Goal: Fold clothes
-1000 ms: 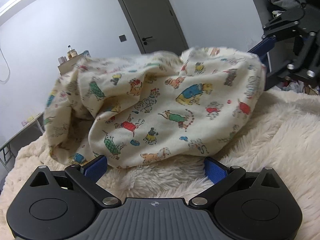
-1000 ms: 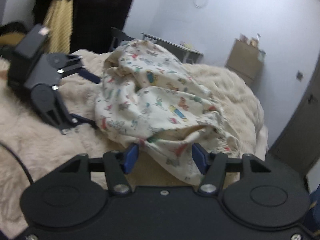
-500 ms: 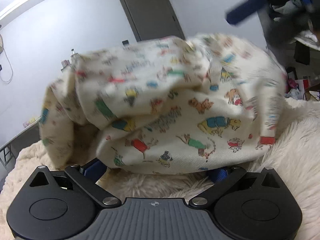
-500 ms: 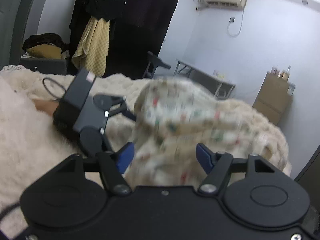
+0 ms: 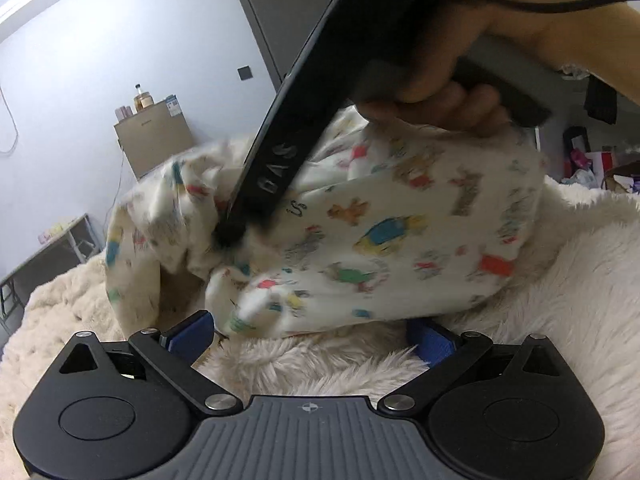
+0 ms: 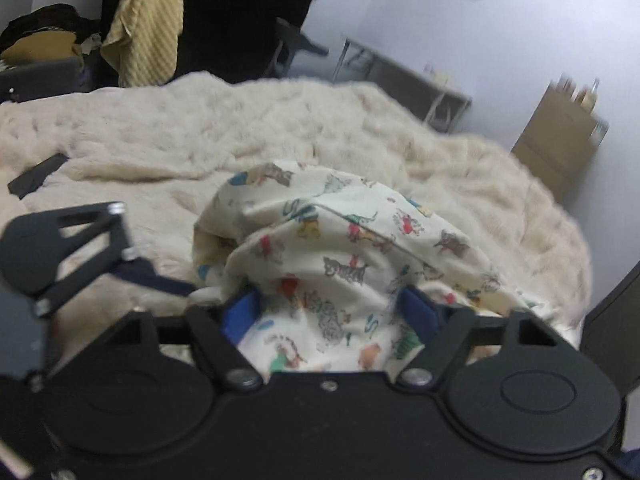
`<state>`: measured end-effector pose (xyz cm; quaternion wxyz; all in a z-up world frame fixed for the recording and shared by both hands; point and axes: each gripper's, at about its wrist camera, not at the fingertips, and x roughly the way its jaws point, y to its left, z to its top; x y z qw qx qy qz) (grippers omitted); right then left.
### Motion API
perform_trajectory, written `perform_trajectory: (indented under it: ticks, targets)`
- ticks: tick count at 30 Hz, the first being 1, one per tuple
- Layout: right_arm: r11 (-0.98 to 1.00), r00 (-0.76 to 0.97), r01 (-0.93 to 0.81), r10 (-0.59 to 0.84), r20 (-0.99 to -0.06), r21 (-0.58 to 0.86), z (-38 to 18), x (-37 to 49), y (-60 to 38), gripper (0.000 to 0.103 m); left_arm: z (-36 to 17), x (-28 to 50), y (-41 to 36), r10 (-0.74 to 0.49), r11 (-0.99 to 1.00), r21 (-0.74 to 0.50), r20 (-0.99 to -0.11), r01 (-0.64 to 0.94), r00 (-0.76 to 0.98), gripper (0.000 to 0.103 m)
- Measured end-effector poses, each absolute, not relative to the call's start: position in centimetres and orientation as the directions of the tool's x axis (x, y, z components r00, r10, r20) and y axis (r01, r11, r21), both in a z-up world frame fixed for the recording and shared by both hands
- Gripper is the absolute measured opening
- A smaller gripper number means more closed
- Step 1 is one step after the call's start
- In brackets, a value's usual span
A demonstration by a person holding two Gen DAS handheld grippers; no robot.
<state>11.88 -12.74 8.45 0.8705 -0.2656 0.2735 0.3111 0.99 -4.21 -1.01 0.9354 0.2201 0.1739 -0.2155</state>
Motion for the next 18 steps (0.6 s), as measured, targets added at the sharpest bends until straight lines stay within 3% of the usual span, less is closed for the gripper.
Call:
perform_trajectory:
  ticks: [3, 6, 8, 10, 11, 13, 18]
  targets:
    - [0.759, 0.676, -0.626, 0.415, -0.609, -0.177, 10.7, 14.5, -14.7, 0.012, -0.9, 1.1, -4.0, -0.327, 0.812, 0.335, -0.418, 0.478, 0.848, 0.103]
    - [0.945, 0.886, -0.295, 0.217, -0.409, -0.138, 14.5, 16.7, -19.4, 0.01, -0.8, 1.1, -3.9, -0.327, 0.812, 0.336, -0.414, 0.477, 0.849, 0.103]
    - [0.957, 0.9, -0.254, 0.182, -0.395, -0.139, 14.9, 17.3, -21.0, 0.012, -0.6, 1.2, -3.8, -0.327, 0.812, 0.339, -0.411, 0.475, 0.851, 0.103]
    - [0.953, 0.873, -0.273, 0.189, -0.45, -0.129, 14.2, 17.6, -22.4, 0.027, 0.4, 2.6, -4.0, -0.33, 0.812, 0.336, -0.411, 0.478, 0.85, 0.103]
    - [0.951, 0.857, -0.283, 0.193, -0.478, -0.123, 13.8, 17.8, -23.1, 0.029, 1.1, 3.7, -4.1, -0.332, 0.812, 0.333, -0.412, 0.479, 0.849, 0.103]
    - [0.943, 0.837, -0.314, 0.219, -0.502, -0.112, 12.5, 16.5, -24.4, 0.048, 1.5, 4.6, -3.6, -0.331, 0.82, 0.32, -0.411, 0.474, 0.85, 0.103]
    - [0.921, 0.849, -0.381, 0.314, -0.424, -0.081, 11.7, 10.3, -25.5, 0.059, 1.1, 4.3, -1.7, -0.303, 0.859, 0.269, -0.421, 0.437, 0.855, 0.103]
